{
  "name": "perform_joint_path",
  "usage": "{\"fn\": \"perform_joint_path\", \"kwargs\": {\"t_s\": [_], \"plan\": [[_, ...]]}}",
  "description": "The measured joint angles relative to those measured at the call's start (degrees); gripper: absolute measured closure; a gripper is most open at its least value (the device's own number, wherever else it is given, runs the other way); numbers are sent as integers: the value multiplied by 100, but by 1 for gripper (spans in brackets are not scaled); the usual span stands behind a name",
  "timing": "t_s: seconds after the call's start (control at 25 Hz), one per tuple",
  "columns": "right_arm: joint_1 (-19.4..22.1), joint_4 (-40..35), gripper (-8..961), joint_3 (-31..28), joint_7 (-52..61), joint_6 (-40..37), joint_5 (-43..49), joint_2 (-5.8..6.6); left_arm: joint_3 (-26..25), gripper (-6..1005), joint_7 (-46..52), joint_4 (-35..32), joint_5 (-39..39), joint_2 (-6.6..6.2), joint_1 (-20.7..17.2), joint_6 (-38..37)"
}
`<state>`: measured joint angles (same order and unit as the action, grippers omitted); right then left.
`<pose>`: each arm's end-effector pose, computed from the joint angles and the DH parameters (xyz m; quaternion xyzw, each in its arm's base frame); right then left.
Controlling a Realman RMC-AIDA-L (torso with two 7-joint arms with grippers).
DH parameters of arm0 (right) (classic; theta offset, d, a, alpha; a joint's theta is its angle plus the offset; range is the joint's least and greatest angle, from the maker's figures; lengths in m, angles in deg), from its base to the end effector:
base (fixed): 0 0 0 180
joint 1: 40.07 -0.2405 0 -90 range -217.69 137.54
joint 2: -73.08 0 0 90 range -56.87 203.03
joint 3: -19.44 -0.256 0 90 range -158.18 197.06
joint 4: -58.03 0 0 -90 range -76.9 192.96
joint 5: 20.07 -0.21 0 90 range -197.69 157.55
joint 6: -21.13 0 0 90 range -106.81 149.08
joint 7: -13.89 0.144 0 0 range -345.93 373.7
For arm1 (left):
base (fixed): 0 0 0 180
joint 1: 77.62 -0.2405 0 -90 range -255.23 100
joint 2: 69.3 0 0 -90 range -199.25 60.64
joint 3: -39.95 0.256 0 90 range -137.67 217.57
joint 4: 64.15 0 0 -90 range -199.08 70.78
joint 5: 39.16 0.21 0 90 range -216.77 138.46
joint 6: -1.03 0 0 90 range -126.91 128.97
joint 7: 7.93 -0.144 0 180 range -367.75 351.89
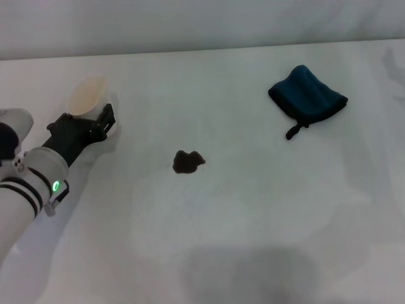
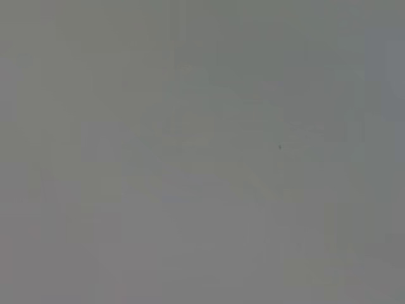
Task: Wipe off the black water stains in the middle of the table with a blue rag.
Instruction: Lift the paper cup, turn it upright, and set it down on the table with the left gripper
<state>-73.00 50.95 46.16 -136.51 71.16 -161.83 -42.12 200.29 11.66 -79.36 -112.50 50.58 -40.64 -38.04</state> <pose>0.3794 0.3845 0.0801 -0.5422 0.3861 0.3212 0.6736 -0.2868 0.3646 -0.1024 -0.7618 -0.4010 -0.2336 0.4521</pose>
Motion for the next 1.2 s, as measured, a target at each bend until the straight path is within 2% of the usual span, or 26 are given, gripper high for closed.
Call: {"fn": "perform_joint_path", "kwargs": {"t_s": [0.36, 0.56, 0.68, 0.88, 1.2], "plan": [[17, 14, 83, 0, 2, 11, 14, 1, 18, 293, -3, -178, 4, -16, -110, -47], [43, 14, 82, 0, 2, 74, 17, -2, 6, 224, 101, -437, 8, -76, -213, -11], [55, 17, 82, 7, 2, 142, 18, -3, 28, 114, 145, -504, 20, -85, -230, -4], [52, 21, 82, 56, 2, 177, 27, -3, -7, 112, 201, -525, 22, -82, -345, -57], [72, 5, 83, 62, 2, 240, 26, -3, -12, 109, 142, -743, 28, -80, -701, -628]]}}
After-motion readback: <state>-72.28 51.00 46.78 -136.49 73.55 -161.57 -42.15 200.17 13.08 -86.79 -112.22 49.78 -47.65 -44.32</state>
